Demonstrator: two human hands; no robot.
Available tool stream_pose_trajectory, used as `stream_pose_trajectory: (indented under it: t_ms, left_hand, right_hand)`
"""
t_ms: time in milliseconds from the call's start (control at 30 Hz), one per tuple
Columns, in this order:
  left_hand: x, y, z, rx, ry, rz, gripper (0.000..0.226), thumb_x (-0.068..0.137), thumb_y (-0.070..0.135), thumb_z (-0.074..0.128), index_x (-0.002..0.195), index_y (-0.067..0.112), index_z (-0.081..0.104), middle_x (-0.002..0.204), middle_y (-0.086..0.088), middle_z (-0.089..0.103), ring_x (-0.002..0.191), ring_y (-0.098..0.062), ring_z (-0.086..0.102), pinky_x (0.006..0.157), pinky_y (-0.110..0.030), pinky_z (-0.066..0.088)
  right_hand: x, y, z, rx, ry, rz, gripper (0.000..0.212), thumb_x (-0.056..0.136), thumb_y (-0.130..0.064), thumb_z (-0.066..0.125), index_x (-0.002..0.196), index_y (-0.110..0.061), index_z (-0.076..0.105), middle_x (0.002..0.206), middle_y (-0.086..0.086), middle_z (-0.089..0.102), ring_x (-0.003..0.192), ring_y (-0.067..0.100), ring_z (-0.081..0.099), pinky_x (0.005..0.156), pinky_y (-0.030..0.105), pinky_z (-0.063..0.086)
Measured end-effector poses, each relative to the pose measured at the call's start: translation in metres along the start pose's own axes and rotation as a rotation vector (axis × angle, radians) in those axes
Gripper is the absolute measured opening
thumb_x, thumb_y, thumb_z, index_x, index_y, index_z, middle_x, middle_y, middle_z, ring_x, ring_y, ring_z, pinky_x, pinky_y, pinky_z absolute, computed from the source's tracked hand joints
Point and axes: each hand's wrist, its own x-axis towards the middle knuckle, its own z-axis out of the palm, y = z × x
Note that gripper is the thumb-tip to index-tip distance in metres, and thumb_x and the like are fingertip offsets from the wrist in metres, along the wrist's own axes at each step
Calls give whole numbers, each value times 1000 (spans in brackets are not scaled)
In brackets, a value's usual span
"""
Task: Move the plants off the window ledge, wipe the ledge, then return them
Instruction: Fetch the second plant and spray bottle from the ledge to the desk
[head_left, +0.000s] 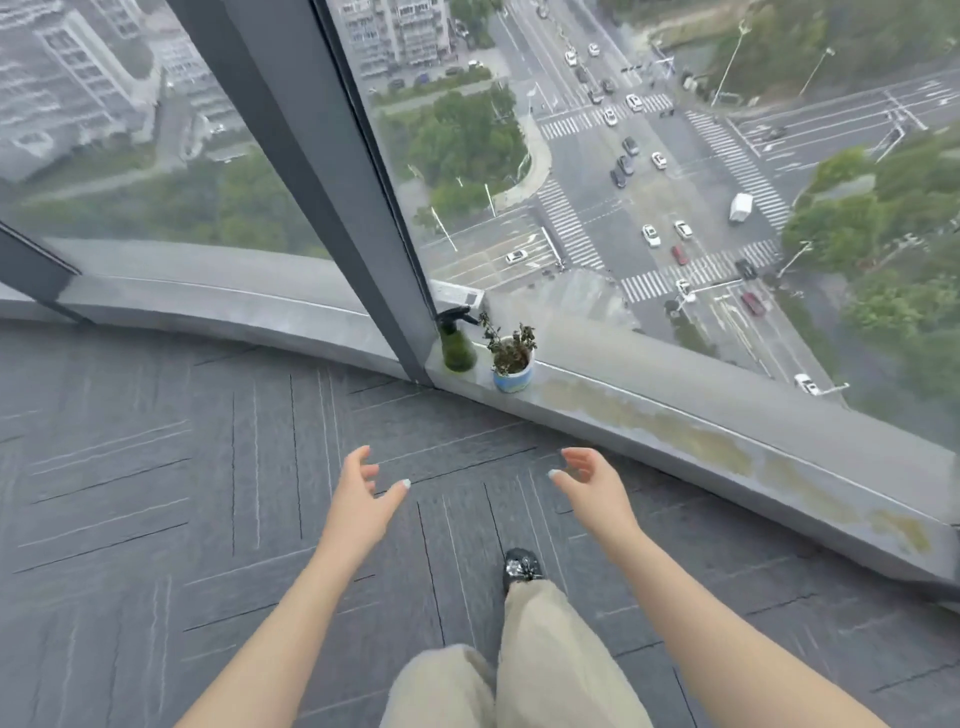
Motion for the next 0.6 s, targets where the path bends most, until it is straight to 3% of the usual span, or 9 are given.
stream_pose_trajectory:
  t_ms: [133, 200, 367, 600]
  left_hand:
    - [120, -17, 20, 33, -84, -24, 70, 84, 27, 63, 141, 20, 22, 143, -7, 37, 132, -23, 36, 102, -40, 36]
    - [184, -37, 43, 57, -140, -20, 71, 84, 29, 64, 141, 20, 22, 144, -6, 35, 133, -24, 34, 103, -38, 33]
    - [327, -110, 114, 121, -240, -9, 80, 81, 33, 66, 143, 21, 18, 152, -6, 24, 138, -22, 26, 107, -37, 28]
    - [488, -154, 186, 82, -98, 326, 98, 72, 37, 74, 145, 22, 10, 154, 0, 17, 139, -17, 22, 114, -38, 24]
  right_hand:
    - [93, 13, 40, -61, 42, 54, 47, 83, -24, 65, 127, -20, 50, 133, -1, 51, 123, 14, 46, 94, 27, 34]
    - [146, 31, 60, -63, 76, 90, 60, 82, -26, 68, 135, -19, 40, 137, 0, 47, 119, 14, 46, 93, 27, 34]
    - [278, 94, 118, -114, 175, 84, 88, 76, -35, 74, 145, -22, 21, 142, -1, 42, 130, 22, 39, 101, 38, 39]
    - [423, 167, 185, -86, 352, -163, 99, 67, -38, 80, 144, -20, 20, 147, 0, 31, 137, 18, 25, 110, 37, 28]
